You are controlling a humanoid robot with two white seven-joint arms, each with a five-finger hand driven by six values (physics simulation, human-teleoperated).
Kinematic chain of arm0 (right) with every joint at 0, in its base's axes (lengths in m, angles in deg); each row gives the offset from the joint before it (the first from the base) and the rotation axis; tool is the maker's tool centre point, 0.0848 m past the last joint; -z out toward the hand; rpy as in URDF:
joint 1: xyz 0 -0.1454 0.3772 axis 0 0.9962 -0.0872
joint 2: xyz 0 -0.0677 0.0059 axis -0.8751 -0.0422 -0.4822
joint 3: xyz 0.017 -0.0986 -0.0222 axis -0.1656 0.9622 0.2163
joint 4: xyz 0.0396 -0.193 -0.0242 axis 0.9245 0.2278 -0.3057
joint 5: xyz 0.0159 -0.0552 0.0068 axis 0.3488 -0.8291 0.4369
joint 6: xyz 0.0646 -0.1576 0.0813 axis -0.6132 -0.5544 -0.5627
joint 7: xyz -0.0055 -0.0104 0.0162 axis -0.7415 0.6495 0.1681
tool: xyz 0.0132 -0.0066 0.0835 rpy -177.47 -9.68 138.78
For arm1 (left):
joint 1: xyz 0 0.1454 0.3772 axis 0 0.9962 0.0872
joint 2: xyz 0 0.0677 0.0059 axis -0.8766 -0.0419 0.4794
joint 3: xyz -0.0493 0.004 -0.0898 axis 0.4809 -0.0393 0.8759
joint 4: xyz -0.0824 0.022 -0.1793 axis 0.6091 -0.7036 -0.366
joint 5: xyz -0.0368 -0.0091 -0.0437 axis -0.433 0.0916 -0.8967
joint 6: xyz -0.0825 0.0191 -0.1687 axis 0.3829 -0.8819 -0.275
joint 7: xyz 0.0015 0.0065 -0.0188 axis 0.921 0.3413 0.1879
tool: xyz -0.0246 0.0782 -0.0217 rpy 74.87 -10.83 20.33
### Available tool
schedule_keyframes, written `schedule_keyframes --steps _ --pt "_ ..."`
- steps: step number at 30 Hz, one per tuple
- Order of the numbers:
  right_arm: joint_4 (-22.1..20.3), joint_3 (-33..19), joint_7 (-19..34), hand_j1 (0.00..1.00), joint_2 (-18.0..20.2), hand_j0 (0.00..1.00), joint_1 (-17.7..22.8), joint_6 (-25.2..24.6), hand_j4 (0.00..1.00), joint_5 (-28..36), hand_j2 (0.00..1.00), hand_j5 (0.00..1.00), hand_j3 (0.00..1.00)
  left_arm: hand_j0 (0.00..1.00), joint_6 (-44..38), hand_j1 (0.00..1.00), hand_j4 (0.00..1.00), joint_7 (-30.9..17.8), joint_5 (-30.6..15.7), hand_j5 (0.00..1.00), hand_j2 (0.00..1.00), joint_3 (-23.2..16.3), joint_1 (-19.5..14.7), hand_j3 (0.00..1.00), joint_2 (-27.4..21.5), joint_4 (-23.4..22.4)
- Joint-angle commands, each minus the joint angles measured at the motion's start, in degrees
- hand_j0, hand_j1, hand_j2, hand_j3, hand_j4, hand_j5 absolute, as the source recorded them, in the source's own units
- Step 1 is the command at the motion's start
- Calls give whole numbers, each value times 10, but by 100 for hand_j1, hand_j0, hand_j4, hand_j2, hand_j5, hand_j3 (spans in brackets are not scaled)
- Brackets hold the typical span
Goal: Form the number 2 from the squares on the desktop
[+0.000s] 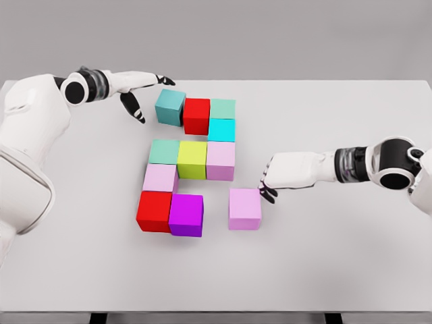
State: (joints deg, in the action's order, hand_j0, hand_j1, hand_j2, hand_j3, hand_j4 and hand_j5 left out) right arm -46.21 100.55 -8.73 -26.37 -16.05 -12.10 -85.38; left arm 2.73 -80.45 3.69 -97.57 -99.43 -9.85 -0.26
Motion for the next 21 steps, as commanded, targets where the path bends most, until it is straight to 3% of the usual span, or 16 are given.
schedule_keyframes --steps 1,8,14,21 --pt "-13 4 1 31 0 31 0 7 31 -8 31 31 31 100 -1 100 100 0 -3 100 100 5 0 100 2 1" --pt "-18 4 1 31 0 31 4 7 31 -6 31 31 31 97 -1 97 97 0 -3 97 97 5 0 97 3 1" --pt "-17 4 1 31 0 31 4 7 31 -5 31 31 31 78 -1 78 78 0 -2 78 78 5 0 78 3 1" --pt "-12 0 -3 31 19 31 4 7 31 2 31 31 31 75 -1 75 75 -1 -2 75 75 5 2 75 5 1"
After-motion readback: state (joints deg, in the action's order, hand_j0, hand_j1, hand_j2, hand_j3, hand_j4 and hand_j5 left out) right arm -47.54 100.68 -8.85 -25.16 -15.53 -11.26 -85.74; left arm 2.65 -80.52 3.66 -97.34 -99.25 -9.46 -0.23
